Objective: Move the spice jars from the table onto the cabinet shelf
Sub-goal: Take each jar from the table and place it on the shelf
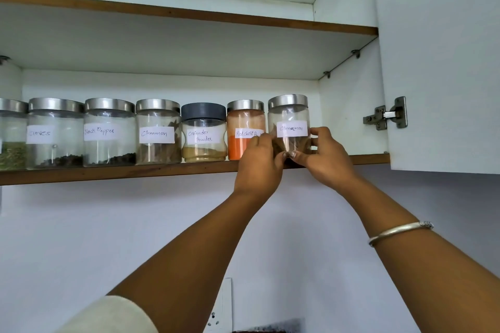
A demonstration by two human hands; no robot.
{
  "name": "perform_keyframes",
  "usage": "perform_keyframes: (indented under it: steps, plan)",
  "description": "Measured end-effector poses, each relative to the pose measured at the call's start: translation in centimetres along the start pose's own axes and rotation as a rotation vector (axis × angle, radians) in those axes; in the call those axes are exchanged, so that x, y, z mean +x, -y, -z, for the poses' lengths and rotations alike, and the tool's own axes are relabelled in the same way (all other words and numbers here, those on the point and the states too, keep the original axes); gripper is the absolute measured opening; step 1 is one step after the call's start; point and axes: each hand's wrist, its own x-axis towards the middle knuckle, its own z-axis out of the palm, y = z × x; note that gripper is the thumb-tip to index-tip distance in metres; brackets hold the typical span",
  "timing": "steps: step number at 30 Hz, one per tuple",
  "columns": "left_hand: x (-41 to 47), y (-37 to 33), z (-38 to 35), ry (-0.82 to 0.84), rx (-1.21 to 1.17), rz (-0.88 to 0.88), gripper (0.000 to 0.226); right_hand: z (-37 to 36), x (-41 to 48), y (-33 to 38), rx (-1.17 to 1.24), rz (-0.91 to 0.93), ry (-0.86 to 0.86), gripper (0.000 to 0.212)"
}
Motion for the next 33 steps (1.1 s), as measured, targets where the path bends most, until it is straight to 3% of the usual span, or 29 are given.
perform_keyframes:
  steps: [9, 16, 23, 29, 33]
  plan:
    - [-0.1, 0.4, 0.1, 0.054, 0.091, -0.043, 0.041, -2.0, 0.3, -0.2, -0.280, -0.068, -0.020, 0.048]
    - [-0.4, 0.4, 0.2, 0.121, 0.172, -0.089, 0.033, -2.7, -0.3, 0.5, -0.430, -0.064, -0.006, 0.040]
    - [-0.1, 0.2, 0.7, 0.173, 0.167, -0.022, 0.032, -3.6, -0.5, 1.1, -0.466, -0.138, 0.021, 0.066]
    - [-0.1, 0.2, 1.0, 0.214, 0.117, 0.026, 0.031, -4.0, -0.6, 2.0, -0.388, -0.207, 0.045, 0.073]
    - [-0.5, 0.3, 1.6, 0.280, 0.073, -0.011, 0.050, -4.6, -2.0, 2.7, -0.345, -0.197, 0.011, 0.076]
